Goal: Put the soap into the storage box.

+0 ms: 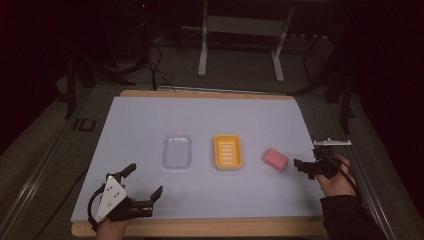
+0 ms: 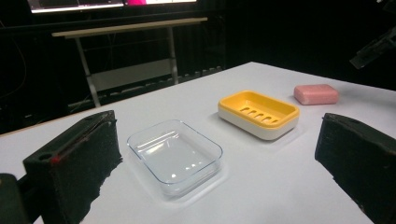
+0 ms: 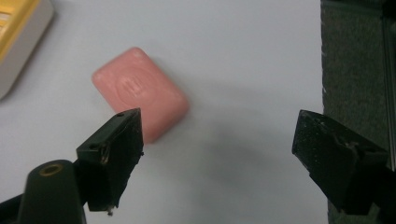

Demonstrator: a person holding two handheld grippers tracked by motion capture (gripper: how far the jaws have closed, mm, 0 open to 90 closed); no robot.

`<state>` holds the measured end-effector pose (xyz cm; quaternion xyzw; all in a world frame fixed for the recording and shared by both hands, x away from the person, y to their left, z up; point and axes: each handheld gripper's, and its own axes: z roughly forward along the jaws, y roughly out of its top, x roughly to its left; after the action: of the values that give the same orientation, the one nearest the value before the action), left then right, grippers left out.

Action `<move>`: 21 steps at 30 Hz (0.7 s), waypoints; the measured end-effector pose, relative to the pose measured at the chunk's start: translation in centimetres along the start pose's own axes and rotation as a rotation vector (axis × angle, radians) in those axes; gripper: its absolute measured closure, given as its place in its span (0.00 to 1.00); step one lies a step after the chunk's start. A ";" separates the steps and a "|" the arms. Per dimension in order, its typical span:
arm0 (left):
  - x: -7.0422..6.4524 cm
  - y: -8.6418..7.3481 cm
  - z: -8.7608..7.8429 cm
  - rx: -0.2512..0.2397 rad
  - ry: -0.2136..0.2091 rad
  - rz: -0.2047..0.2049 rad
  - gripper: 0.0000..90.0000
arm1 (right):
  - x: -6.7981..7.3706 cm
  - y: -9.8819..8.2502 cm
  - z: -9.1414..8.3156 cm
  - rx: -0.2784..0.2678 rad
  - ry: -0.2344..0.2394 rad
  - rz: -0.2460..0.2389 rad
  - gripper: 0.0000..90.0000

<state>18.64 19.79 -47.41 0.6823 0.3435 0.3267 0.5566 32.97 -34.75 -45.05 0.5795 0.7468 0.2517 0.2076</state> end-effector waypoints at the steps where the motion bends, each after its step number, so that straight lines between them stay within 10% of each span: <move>1: 0.0 0.0 0.0 0.000 0.000 -0.001 0.00 | -0.1 0.0 0.0 0.015 0.002 0.010 0.18; 21: 0.0 0.0 0.0 0.004 0.003 0.001 0.00 | -1.3 -0.3 1.3 0.492 0.100 0.064 0.21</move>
<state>18.64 19.76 -47.43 0.6832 0.3446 0.3271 0.5545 33.81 -35.88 -46.23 0.6227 0.7763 0.0970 0.0151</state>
